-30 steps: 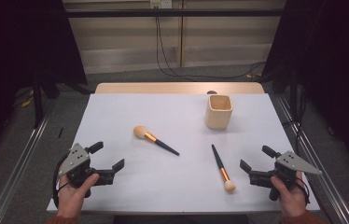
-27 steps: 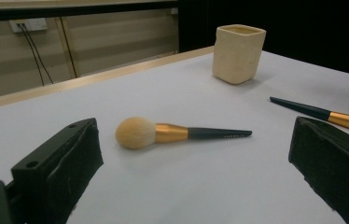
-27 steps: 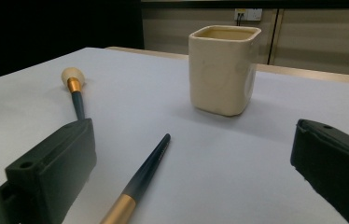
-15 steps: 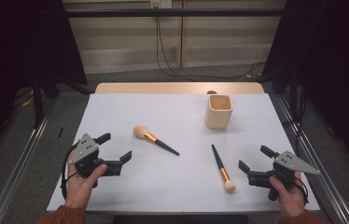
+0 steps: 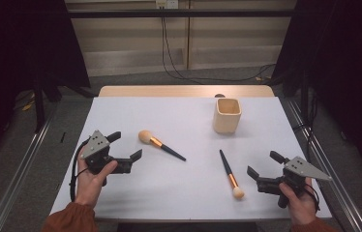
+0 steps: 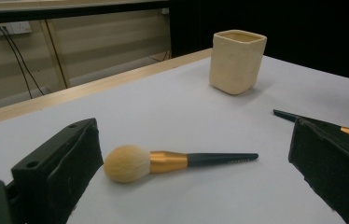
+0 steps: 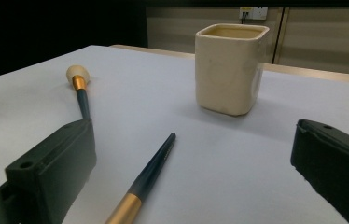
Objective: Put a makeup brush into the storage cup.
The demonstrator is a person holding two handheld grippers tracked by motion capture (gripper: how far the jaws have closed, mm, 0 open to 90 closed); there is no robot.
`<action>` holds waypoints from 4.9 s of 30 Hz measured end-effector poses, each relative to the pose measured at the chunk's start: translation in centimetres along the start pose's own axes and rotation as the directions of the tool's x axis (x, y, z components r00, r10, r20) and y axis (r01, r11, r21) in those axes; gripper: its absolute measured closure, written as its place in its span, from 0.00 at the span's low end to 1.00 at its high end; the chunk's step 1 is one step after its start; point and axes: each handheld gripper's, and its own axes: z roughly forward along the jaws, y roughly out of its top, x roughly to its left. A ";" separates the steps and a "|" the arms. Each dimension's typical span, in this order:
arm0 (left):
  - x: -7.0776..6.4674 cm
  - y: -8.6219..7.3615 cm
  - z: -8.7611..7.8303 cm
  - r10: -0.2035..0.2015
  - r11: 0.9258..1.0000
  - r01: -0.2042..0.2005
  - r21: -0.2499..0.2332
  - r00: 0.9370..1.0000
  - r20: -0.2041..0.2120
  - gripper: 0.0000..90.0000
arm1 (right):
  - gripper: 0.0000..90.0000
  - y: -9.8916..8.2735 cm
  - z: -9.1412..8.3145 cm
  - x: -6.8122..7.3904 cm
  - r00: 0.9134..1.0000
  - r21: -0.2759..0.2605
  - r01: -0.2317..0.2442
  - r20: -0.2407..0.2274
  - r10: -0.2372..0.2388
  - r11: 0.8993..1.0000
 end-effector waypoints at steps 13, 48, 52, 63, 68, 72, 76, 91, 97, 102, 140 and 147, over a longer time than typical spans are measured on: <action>1.4 1.4 2.3 -0.013 1.000 0.013 -0.007 1.000 0.008 0.02 | 0.00 0.0 0.1 0.0 1.000 -0.001 -0.002 0.000 0.002 1.000; 1.8 5.0 9.5 0.021 0.998 -0.018 -0.063 0.999 0.046 0.03 | 0.00 -0.3 0.3 0.1 1.000 0.012 0.002 -0.020 -0.001 1.000; 1.7 4.9 11.2 0.026 0.998 -0.023 -0.053 0.999 0.045 0.03 | 0.00 -0.3 0.3 0.1 1.000 0.013 0.002 -0.021 -0.002 1.000; 1.9 5.5 13.0 0.056 0.998 -0.056 0.009 0.996 0.076 0.03 | 0.00 -0.4 0.4 0.1 1.000 0.019 0.007 -0.025 -0.007 1.000; 2.3 5.6 13.1 0.058 0.997 -0.062 0.043 0.994 0.091 0.03 | 0.00 -0.4 0.4 0.1 1.000 0.020 0.007 -0.026 -0.007 1.000; 2.8 5.7 13.3 0.078 0.986 -0.091 0.141 0.992 0.099 0.03 | 0.00 -0.4 0.3 0.1 1.000 0.022 0.011 -0.028 -0.011 1.000; 3.1 5.8 13.3 0.089 0.978 -0.105 0.182 0.992 0.094 0.03 | 0.00 -0.4 0.4 0.1 1.000 0.024 0.010 -0.027 -0.010 1.000; 3.4 6.2 13.7 0.157 0.908 -0.198 0.369 0.978 0.139 0.05 | 0.00 -0.4 0.5 0.1 1.000 0.029 0.010 -0.027 -0.009 1.000; 3.3 6.4 14.4 0.178 0.857 -0.253 0.449 0.963 0.202 0.04 | 0.00 -0.5 0.5 0.0 1.000 0.034 0.012 -0.024 -0.011 0.999; 3.3 6.6 15.3 0.183 0.815 -0.281 0.507 0.955 0.235 0.06 | 0.00 -0.6 0.6 0.1 1.000 0.046 0.010 -0.030 -0.009 0.999; 2.1 3.1 19.5 0.265 0.458 -0.619 0.638 0.780 0.567 0.09 | 0.00 -0.7 0.7 0.0 0.999 0.062 0.009 -0.037 -0.007 0.998; 2.5 2.5 19.7 0.244 0.436 -0.614 0.658 0.784 0.571 0.10 | 0.00 -0.7 0.7 0.0 0.999 0.064 0.011 -0.041 -0.009 0.998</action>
